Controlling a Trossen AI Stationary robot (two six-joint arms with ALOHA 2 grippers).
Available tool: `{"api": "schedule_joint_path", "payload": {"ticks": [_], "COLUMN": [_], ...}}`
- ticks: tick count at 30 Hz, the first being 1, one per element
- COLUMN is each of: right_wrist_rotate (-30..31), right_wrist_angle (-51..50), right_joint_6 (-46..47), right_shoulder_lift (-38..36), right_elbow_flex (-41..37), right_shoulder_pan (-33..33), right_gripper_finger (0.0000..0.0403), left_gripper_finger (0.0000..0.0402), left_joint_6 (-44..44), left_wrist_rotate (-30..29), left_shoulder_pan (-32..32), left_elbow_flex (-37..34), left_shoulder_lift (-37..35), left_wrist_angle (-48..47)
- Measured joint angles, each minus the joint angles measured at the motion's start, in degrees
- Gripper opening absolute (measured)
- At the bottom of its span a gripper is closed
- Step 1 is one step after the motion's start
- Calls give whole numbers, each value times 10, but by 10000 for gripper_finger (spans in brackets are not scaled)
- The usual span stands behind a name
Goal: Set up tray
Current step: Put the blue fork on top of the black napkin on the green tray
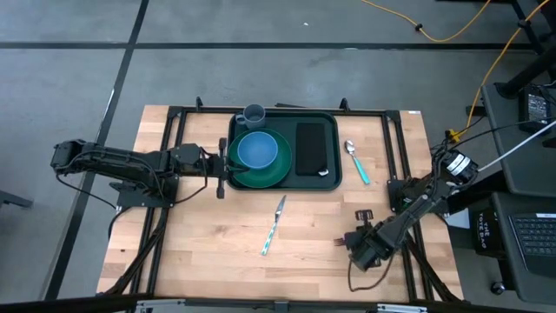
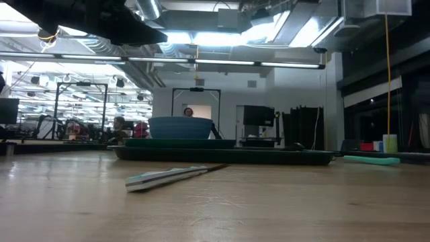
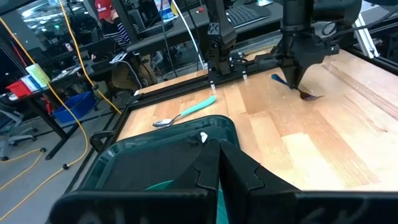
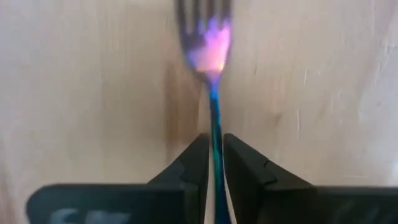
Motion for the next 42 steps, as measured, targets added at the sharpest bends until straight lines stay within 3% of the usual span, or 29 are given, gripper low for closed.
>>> {"api": "schedule_joint_path", "payload": {"ticks": [14,21,28,35,42], "right_wrist_rotate": [-25,-24,-23,35,36], "right_wrist_angle": [41,41,42,46,49], "right_joint_6": [12,12,13,44,40], "right_shoulder_lift": [-1,-2,-3,-3,-12], "right_elbow_flex": [1,1,1,2,2], "right_shoulder_pan": [-41,-42,-42,-47,-80], "right_gripper_finger": [53,11,10,5,2], "left_gripper_finger": [3,3,2,4,2], "left_joint_6": [0,-1,-1,-1,7], "left_wrist_rotate": [0,0,0,0,-1], "left_shoulder_pan": [0,0,0,0,0], "left_elbow_flex": [0,0,0,0,0], "left_shoulder_lift": [0,0,0,0,0], "left_wrist_angle": [0,0,0,0,0]}}
